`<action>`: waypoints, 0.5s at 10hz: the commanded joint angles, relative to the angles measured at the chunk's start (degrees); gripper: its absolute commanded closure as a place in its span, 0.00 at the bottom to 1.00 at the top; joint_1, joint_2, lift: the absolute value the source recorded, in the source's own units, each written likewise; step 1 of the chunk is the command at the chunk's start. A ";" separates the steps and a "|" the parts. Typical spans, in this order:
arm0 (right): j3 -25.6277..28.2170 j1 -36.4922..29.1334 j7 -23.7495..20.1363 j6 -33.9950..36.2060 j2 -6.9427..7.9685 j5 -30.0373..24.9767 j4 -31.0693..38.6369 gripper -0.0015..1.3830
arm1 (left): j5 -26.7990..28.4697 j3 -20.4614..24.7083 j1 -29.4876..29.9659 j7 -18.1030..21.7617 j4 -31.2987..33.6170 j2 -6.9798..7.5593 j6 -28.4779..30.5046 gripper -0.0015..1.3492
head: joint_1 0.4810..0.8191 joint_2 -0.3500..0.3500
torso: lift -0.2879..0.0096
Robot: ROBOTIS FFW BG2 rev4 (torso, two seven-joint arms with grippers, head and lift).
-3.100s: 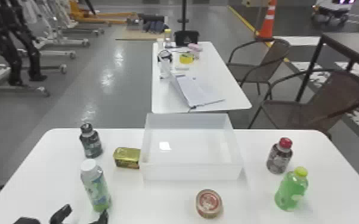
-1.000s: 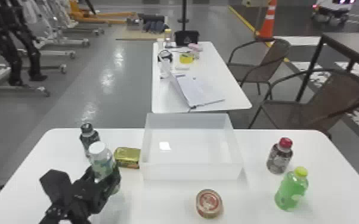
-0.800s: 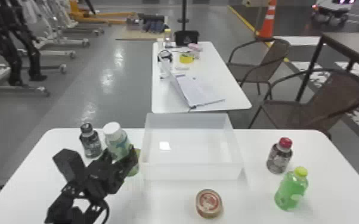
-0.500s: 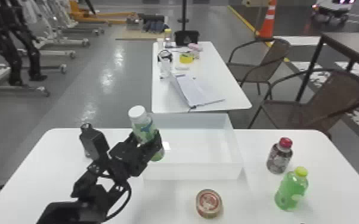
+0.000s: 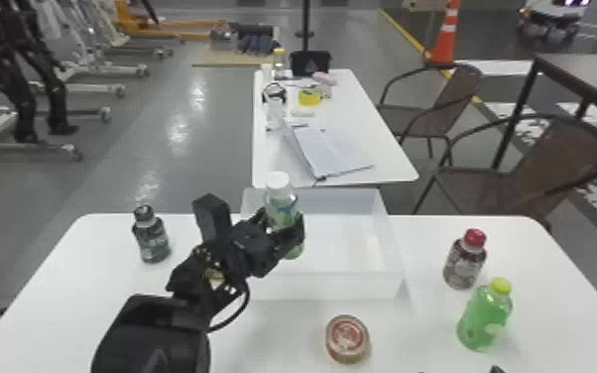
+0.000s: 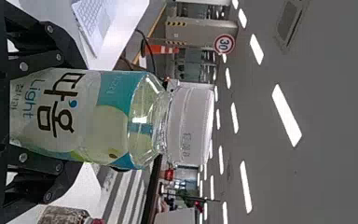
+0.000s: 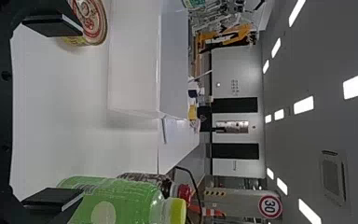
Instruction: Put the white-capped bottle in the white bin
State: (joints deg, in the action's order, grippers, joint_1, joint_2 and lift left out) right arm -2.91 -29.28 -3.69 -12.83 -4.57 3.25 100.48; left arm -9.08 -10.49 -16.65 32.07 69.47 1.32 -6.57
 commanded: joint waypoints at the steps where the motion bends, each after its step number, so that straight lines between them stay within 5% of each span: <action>1: -0.35 0.46 0.00 0.00 0.00 0.00 -0.29 0.06 | 2.93 0.29 -2.42 0.10 -3.11 -0.09 -0.20 0.73 | 0.20 0.50 | 0.63; 2: -0.52 0.63 -0.09 0.00 0.00 0.00 -0.46 0.06 | 3.81 0.91 -3.04 -0.08 -3.73 -0.09 -0.55 0.69 | 0.20 0.50 | 0.63; 4: -0.52 0.63 -0.17 0.00 0.00 0.00 -0.46 0.06 | 2.84 1.44 -2.86 -0.69 -3.73 -0.09 -0.46 0.18 | 0.20 0.50 | 0.63; 5: -0.52 0.63 -0.17 0.00 0.00 0.09 -0.46 0.06 | 1.78 1.26 -2.95 -0.78 -3.11 0.09 1.30 0.00 | 0.20 0.50 | 0.63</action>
State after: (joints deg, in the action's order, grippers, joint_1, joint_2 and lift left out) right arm -3.43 -28.65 -3.87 -12.83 -4.58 3.32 100.02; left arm -6.71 -9.15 -19.61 31.34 66.02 1.27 -5.98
